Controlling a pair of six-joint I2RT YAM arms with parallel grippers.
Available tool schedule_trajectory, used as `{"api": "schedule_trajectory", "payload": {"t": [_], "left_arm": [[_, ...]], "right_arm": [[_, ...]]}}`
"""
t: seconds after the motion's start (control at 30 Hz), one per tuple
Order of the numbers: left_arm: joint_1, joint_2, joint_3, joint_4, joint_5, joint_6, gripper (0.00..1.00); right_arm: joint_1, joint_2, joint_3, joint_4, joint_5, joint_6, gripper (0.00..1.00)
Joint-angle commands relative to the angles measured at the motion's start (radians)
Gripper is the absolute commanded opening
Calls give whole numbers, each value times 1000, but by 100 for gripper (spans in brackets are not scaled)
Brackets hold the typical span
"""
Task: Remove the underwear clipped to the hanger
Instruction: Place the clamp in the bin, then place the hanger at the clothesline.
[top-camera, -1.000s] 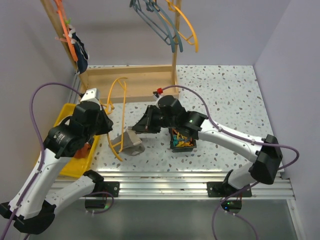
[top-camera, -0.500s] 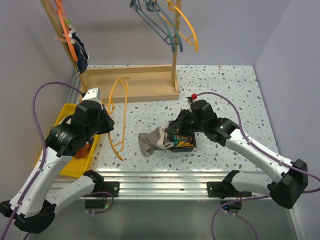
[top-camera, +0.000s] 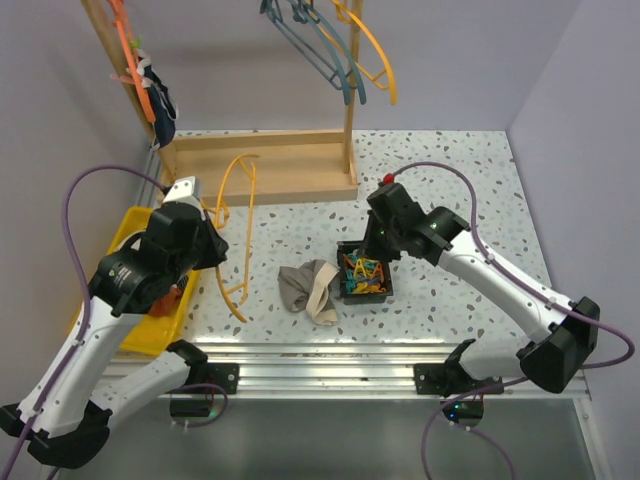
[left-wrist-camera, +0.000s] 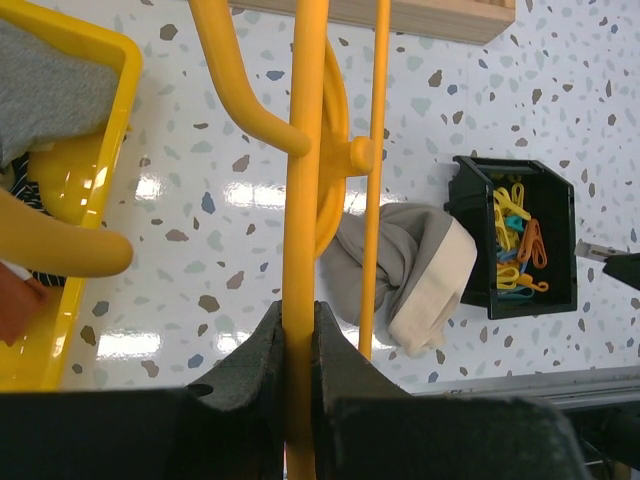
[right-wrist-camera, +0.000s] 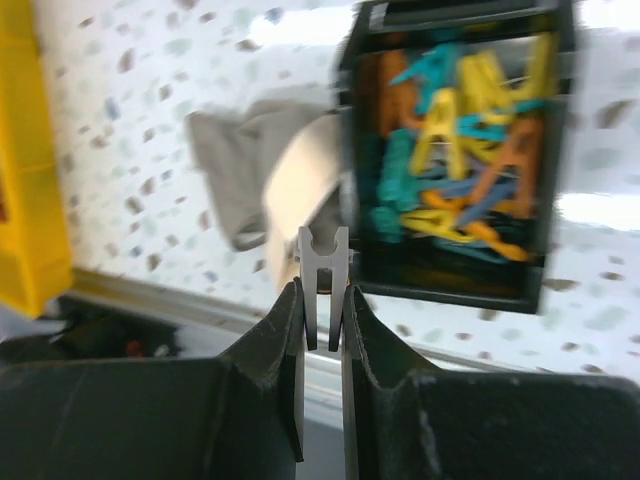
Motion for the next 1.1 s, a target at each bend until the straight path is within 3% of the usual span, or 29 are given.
{"api": "schedule_trajectory", "payload": {"t": [0.0,0.23,0.27,0.33,0.37,0.4,0.5,0.53,0.6,0.7,0.87,1.07], "left_arm": [[3,-18,-4,54,-13,-3,0],[2,19,17,69,-10,17,0],[2,26,22,71,-8,20,0],[3,34,31,68,-8,27,0],[3,38,38,65,-10,30,0],[3,40,42,60,-12,33,0],[3,39,52,56,-22,34,0],[2,37,54,54,-24,34,0],[3,35,49,60,-24,33,0],[3,35,26,100,11,51,0],[3,37,-9,203,151,100,0],[2,164,181,169,97,192,0]], "right_arm": [[-30,-37,-11,-167,211,-57,0],[-47,7,-77,-94,180,-112,3],[-50,19,-74,-88,180,-120,35],[-50,50,-51,-83,172,-143,59],[-50,55,-39,-84,169,-152,86],[-50,56,-16,-87,166,-163,98],[-50,6,-25,-2,52,-240,98],[-49,-3,-30,12,-90,-264,98],[-29,6,-33,5,-177,-290,98],[58,-5,-56,31,-187,-281,98],[72,-91,-136,95,-150,-174,98],[115,-129,-114,133,-187,-172,98]]}}
